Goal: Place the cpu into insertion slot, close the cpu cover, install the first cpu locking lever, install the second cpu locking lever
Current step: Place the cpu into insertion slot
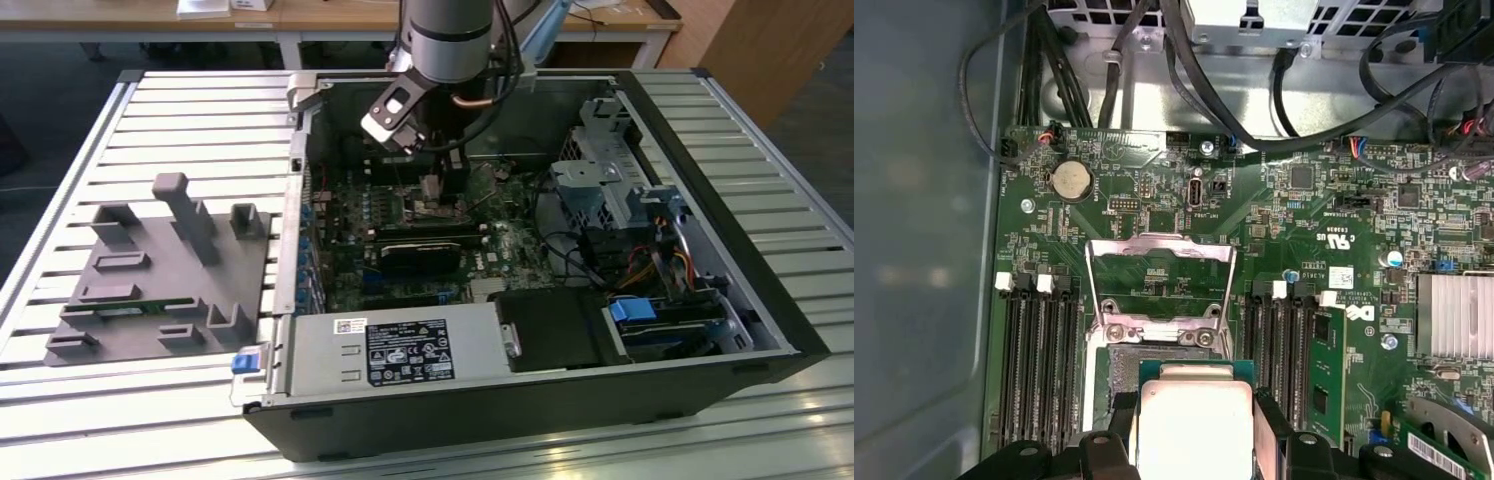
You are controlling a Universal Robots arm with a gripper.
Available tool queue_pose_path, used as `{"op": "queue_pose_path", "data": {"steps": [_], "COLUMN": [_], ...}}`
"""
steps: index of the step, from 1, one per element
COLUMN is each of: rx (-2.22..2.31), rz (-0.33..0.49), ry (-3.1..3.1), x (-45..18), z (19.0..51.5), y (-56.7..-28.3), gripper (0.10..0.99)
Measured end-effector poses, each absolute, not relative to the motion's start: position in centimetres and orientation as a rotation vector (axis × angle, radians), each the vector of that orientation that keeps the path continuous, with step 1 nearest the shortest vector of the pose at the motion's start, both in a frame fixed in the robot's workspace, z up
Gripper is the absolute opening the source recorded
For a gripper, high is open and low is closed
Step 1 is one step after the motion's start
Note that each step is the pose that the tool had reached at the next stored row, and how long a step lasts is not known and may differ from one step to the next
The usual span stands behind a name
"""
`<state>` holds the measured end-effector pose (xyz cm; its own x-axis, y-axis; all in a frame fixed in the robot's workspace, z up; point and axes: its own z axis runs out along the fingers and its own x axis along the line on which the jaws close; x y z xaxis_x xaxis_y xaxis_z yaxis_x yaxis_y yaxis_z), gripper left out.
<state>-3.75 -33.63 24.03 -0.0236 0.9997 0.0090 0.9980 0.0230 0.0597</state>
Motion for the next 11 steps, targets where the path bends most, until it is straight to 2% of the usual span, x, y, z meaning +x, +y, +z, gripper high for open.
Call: {"op": "queue_pose_path", "data": {"steps": [11], "rx": [2.170], "rz": [0.076], "ry": [2.221], "x": [-3.86], "z": [23.50], "y": [-33.53], "gripper": [0.541]}}
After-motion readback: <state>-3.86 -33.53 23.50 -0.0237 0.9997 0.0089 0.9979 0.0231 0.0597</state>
